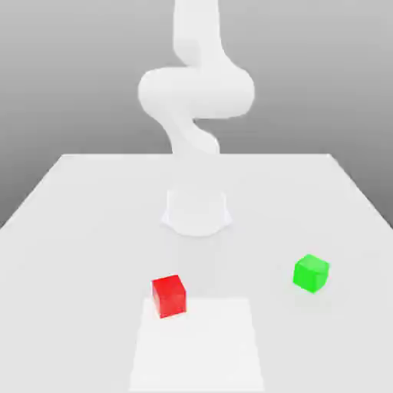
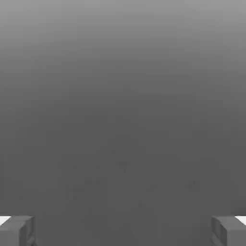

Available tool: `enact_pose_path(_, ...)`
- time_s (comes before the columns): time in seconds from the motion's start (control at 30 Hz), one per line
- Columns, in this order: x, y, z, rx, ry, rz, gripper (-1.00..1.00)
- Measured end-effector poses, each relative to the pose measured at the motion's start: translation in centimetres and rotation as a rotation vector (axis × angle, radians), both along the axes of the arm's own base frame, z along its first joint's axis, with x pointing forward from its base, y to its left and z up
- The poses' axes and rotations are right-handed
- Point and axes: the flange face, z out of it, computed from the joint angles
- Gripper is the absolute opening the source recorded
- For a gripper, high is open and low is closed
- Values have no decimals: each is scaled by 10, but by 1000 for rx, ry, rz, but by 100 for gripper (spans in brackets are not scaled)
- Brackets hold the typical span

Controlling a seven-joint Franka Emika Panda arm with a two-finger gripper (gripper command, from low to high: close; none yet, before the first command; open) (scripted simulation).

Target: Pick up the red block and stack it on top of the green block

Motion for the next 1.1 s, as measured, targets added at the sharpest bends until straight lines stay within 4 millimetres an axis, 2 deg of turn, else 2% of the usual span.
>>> enact_pose_path(0.13, 33, -10, -99, -65, 151, 50, 0)
enact_pose_path(0.23, 41, -19, -174, -97, 264, 93, 0)
enact_pose_path(0.3, 39, -26, -225, -112, 340, 125, 0)
enact_pose_path(0.4, 24, -35, -300, -122, 460, 181, 0)
enact_pose_path(0.57, -29, -45, -428, -111, 662, 291, 0)
enact_pose_path(0.6, -36, -46, -452, -107, 690, 307, 0)
enact_pose_path(0.63, -40, -46, -467, -107, 703, 318, 0)
enact_pose_path(0.77, -46, -48, -506, -107, 717, 322, 0)
enact_pose_path(0.8, -48, -48, -514, -107, 718, 322, -100)
enact_pose_path(1.0, -48, -48, -517, -106, 720, 322, -100)
enact_pose_path(1.1, -47, -48, -503, -106, 719, 322, -100)
